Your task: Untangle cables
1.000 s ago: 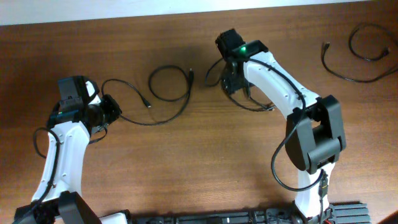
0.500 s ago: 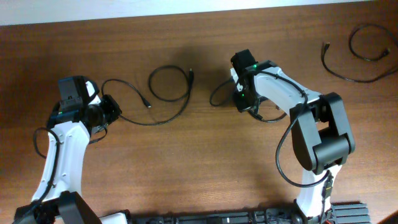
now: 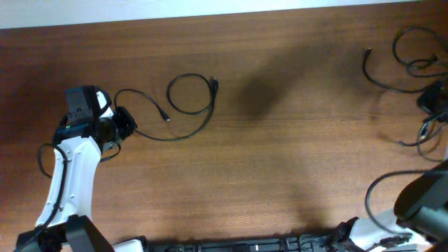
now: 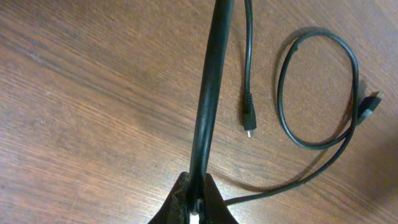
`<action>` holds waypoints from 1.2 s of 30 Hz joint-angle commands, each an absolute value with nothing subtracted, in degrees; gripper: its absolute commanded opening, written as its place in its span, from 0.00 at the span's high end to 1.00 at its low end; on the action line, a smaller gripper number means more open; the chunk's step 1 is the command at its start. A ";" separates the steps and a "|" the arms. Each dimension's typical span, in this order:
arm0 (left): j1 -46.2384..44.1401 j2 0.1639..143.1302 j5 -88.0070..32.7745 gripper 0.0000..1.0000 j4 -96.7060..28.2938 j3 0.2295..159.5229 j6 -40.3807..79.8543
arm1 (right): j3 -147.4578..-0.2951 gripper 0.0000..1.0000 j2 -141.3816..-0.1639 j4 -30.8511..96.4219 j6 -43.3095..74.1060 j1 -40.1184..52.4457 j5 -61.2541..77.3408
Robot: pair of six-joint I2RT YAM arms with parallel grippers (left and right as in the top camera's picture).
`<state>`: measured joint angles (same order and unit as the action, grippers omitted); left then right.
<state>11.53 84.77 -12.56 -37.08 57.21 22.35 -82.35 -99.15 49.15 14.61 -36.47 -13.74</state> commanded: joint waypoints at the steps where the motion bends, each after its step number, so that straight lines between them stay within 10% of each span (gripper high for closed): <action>1: 11.38 84.64 -12.19 1.00 -36.97 57.04 22.72 | -82.13 0.96 -105.54 43.99 10.50 -41.76 -15.29; 3: 11.38 84.64 -12.21 1.00 -36.97 57.04 22.72 | -82.13 0.87 -109.73 41.85 7.49 -43.86 -15.29; 5: 11.38 84.64 -12.19 1.00 -36.93 57.04 22.74 | -82.13 0.34 -112.16 41.60 7.49 -44.34 -15.27; 8: 11.38 84.64 -12.19 1.00 -36.95 57.04 22.74 | -83.48 0.08 -112.07 42.33 7.53 -44.14 -13.91; 14: 11.29 84.64 -24.32 1.00 -36.69 57.04 22.72 | -87.55 0.07 -109.75 47.09 7.53 -36.53 32.16; 19: -5.63 84.64 -31.75 0.99 -25.54 57.04 22.13 | -87.55 0.07 -109.75 43.68 7.51 -11.40 31.48; 24: -15.86 84.62 -50.92 1.00 -18.96 57.04 -10.61 | -87.55 0.06 -109.80 44.62 7.55 -2.48 19.40; 28: -15.88 84.64 -25.45 0.90 -19.11 57.04 -9.63 | -87.55 0.06 -109.82 47.18 7.53 -2.59 19.44; 33: -15.88 90.56 -22.65 0.94 -5.19 57.04 -9.50 | -87.55 0.07 -109.82 51.20 7.53 -2.57 20.25; 35: -15.46 94.41 -17.08 0.70 -3.66 57.04 -4.99 | -87.48 0.06 -109.82 51.70 3.86 -0.82 26.06; 36: -14.28 94.50 -12.75 0.05 -3.70 57.04 0.49 | -87.44 0.03 -109.89 51.57 -0.95 1.96 26.76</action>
<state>-15.90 93.54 -20.45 -3.97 56.99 -7.40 -86.70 -111.37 51.66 5.63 -1.67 23.29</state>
